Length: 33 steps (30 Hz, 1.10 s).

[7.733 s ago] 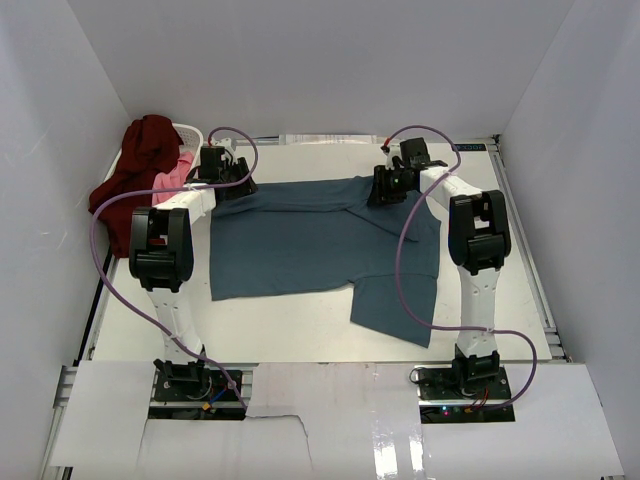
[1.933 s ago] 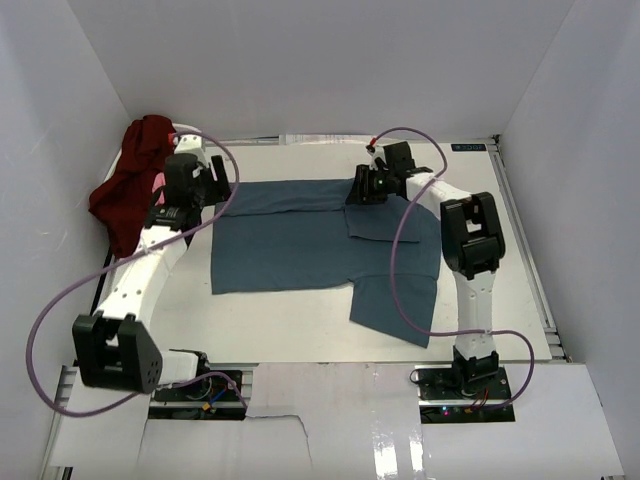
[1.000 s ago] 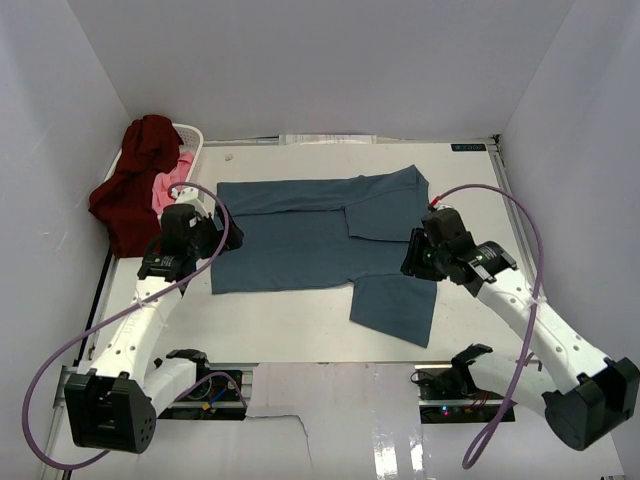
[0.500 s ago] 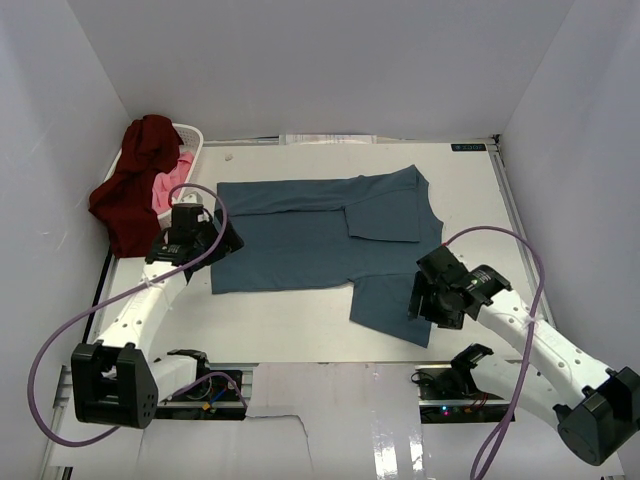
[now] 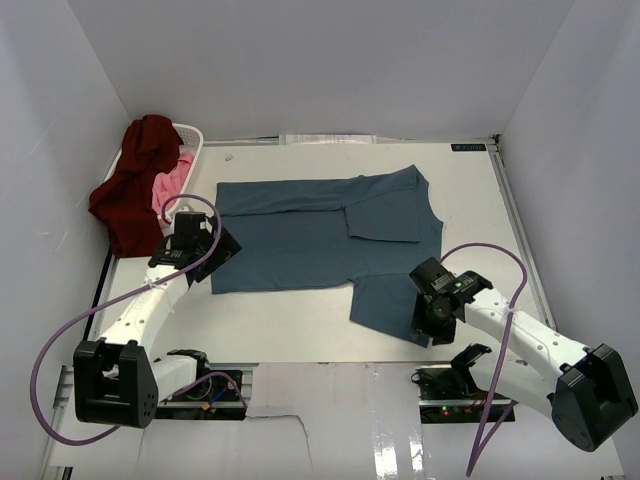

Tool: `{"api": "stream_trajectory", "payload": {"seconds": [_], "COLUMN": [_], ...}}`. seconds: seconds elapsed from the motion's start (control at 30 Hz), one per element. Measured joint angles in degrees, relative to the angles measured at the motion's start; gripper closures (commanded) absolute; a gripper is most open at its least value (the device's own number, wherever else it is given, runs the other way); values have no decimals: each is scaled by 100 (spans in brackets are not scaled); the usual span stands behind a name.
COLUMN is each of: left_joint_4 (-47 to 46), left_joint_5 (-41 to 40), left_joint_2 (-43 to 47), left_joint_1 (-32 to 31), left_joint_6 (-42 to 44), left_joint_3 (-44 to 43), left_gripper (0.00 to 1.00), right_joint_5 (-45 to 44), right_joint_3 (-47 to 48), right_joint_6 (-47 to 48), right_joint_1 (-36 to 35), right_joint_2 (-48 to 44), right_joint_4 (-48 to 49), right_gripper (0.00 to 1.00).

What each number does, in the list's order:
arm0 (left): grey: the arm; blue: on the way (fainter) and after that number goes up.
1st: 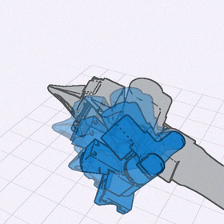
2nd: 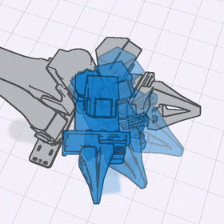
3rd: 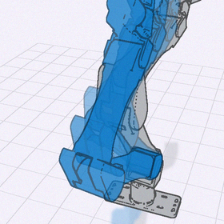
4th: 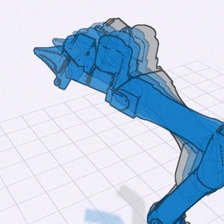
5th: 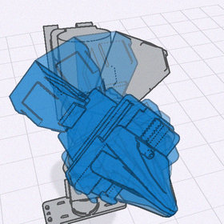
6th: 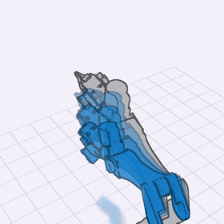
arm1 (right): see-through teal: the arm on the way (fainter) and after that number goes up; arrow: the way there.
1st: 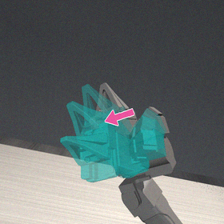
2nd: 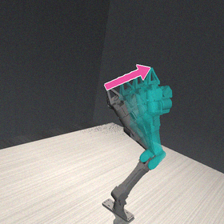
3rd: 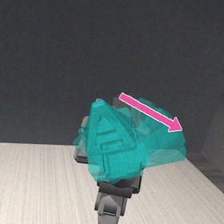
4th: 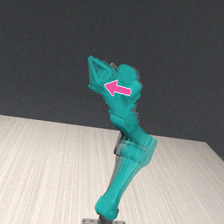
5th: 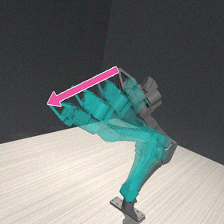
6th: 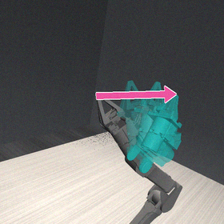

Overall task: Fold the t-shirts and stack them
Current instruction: Grap the side of the flattened tshirt closest away from the robot with both arms

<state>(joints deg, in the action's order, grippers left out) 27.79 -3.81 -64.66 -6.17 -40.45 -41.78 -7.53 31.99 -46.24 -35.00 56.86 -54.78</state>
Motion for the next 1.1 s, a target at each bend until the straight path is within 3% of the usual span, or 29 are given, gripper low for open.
{"api": "stream_trajectory", "payload": {"seconds": [0.17, 1.1], "left_joint_4": [-4, -42], "left_joint_5": [-22, -177], "left_joint_2": [-59, -59], "left_joint_1": [0, 0], "left_joint_6": [-94, -114], "left_joint_3": [83, 79], "left_gripper": [2, 2], "right_joint_5": [50, 105], "right_joint_3": [-4, 9], "right_joint_6": [-44, -264], "right_joint_1": [0, 0], "right_joint_2": [7, 931], "right_joint_4": [234, 369], "right_gripper": [52, 55]}}
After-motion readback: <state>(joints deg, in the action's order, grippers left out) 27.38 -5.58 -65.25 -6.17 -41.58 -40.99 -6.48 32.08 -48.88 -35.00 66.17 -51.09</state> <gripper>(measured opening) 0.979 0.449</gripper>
